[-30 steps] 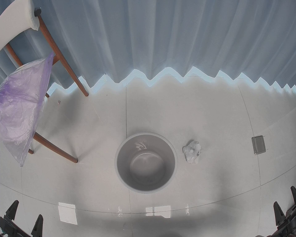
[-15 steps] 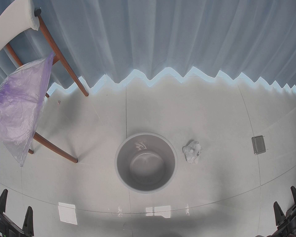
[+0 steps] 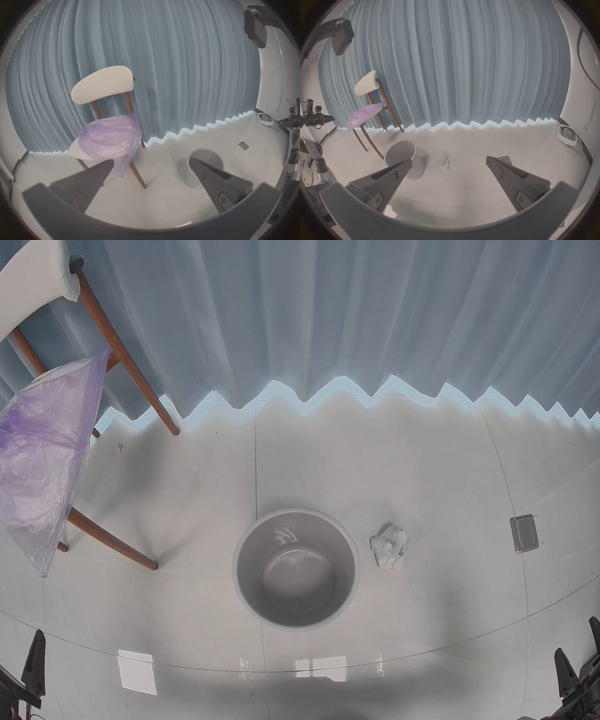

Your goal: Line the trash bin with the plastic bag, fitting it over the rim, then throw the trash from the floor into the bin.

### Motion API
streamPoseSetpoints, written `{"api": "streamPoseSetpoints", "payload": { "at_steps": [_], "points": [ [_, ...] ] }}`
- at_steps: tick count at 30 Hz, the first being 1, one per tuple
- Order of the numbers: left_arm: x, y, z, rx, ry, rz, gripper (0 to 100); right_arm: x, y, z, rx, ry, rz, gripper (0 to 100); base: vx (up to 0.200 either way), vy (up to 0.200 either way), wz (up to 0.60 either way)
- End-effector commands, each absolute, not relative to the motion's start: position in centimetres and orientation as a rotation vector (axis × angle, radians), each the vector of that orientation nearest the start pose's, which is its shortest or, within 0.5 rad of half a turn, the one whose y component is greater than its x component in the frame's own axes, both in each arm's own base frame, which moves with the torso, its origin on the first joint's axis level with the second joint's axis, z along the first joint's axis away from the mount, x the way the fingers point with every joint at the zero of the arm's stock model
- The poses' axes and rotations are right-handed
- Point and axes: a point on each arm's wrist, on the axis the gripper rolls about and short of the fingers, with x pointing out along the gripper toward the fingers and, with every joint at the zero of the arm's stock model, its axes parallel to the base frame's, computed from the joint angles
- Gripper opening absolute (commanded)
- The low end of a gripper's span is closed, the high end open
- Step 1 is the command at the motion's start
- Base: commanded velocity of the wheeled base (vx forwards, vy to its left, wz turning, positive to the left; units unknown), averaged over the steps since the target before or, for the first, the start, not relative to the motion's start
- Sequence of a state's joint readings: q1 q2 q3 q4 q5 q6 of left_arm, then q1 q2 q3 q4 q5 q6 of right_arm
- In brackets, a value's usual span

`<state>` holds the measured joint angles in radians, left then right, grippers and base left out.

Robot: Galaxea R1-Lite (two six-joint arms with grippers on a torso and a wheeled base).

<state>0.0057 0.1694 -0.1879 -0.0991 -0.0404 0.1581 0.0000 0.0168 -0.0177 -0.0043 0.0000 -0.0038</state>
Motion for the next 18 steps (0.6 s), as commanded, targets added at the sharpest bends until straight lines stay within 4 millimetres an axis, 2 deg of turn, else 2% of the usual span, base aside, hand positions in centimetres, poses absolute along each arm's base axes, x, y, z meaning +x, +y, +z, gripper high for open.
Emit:
{"api": "streamPoseSetpoints", "payload": {
  "at_steps": [1, 2, 5, 9, 11, 12, 13, 14, 17, 18],
  "points": [
    [-0.2, -0.1, 16.2, 0.169, -0.026, -0.016, 100, -2.3, 0.0, 7.6, -0.005, -0.005, 0.000, 100, 0.000, 0.000, 0.00],
    [0.7, -0.1, 16.7, 0.205, 0.017, -0.013, 100, -2.3, 0.0, 7.6, -0.005, -0.005, 0.000, 100, 0.000, 0.000, 0.00],
    [1.7, 0.0, 17.0, 0.236, 0.065, -0.011, 100, -2.3, 0.0, 7.6, -0.005, -0.005, 0.000, 100, 0.000, 0.000, 0.00],
    [4.4, 0.2, 18.1, 0.264, 0.174, 0.025, 100, -2.3, 0.0, 7.6, -0.005, -0.005, 0.000, 100, 0.000, 0.000, 0.00],
    [4.6, 0.2, 18.2, 0.270, 0.179, 0.027, 100, -2.3, 0.0, 7.6, -0.005, -0.005, 0.000, 100, 0.000, 0.000, 0.00],
    [6.5, 0.3, 19.5, 0.331, 0.216, 0.032, 100, -2.3, 0.0, 7.6, -0.005, -0.005, 0.000, 100, 0.000, 0.000, 0.00],
    [6.7, 0.3, 19.7, 0.337, 0.220, 0.032, 100, -2.3, 0.0, 7.6, -0.005, -0.005, 0.000, 100, 0.000, 0.000, 0.00],
    [7.9, 0.4, 20.5, 0.370, 0.239, 0.035, 100, -2.3, 0.0, 7.6, -0.005, -0.005, 0.000, 100, 0.000, 0.000, 0.00],
    [9.9, 0.6, 21.5, 0.419, 0.276, 0.056, 100, -2.3, 0.0, 7.6, -0.005, -0.005, 0.000, 100, 0.000, 0.000, 0.00],
    [9.9, 0.6, 21.5, 0.419, 0.276, 0.056, 100, -2.3, 0.0, 7.6, -0.005, -0.005, 0.000, 100, 0.000, 0.000, 0.00]
  ]
}}
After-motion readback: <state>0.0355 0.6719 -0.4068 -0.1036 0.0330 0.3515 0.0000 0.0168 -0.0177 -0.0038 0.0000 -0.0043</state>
